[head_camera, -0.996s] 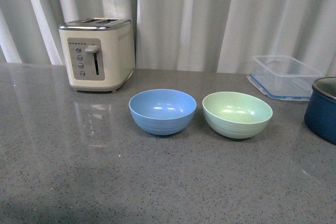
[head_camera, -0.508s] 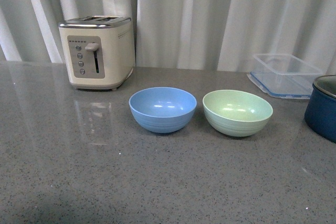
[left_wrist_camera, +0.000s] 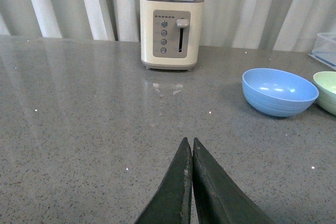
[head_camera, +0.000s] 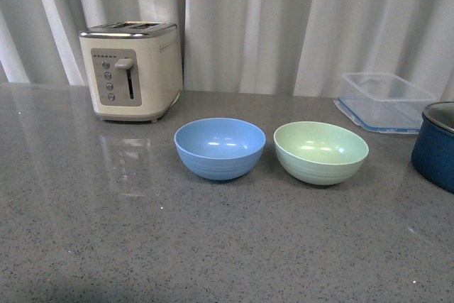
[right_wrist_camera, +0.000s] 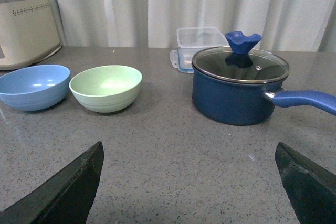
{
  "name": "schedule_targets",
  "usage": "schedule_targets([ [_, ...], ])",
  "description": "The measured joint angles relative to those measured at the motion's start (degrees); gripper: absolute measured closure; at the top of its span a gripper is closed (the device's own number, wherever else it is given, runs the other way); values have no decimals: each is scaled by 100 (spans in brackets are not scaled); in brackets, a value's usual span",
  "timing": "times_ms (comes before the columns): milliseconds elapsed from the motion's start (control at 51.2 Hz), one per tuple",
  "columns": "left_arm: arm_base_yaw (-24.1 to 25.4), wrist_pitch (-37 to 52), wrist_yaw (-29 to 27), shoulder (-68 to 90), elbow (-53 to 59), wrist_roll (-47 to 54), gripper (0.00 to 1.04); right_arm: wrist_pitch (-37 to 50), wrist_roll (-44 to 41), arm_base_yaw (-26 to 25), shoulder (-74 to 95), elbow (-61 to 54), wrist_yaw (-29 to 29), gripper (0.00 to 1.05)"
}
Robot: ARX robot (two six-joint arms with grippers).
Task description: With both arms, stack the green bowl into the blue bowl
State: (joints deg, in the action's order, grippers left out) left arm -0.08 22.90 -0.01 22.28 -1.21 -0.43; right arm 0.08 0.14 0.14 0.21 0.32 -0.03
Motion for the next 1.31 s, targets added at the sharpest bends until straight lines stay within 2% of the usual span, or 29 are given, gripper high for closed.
schedule_targets([
  [664, 0, -1292, 0, -1252, 0, 0, 101, 0, 0, 0, 0, 0, -2, 10],
  [742, 0, -2146, 0, -1902, 0, -2, 101, 0, 0, 0, 0, 0, -2, 10],
  [781, 0, -2251, 0, -2035, 0, 0, 101, 0, 0, 0, 0, 0, 0, 10],
  [1015, 0, -2284, 0, -2205, 0, 0, 101, 0, 0, 0, 0, 0, -2, 10],
  [1054, 0, -2284, 0, -2205, 0, -2, 99, 0, 0, 0, 0, 0, -2, 10],
  [1308, 0, -2286, 0, -2205, 0, -2, 58, 0, 0, 0, 0, 0, -2, 10],
])
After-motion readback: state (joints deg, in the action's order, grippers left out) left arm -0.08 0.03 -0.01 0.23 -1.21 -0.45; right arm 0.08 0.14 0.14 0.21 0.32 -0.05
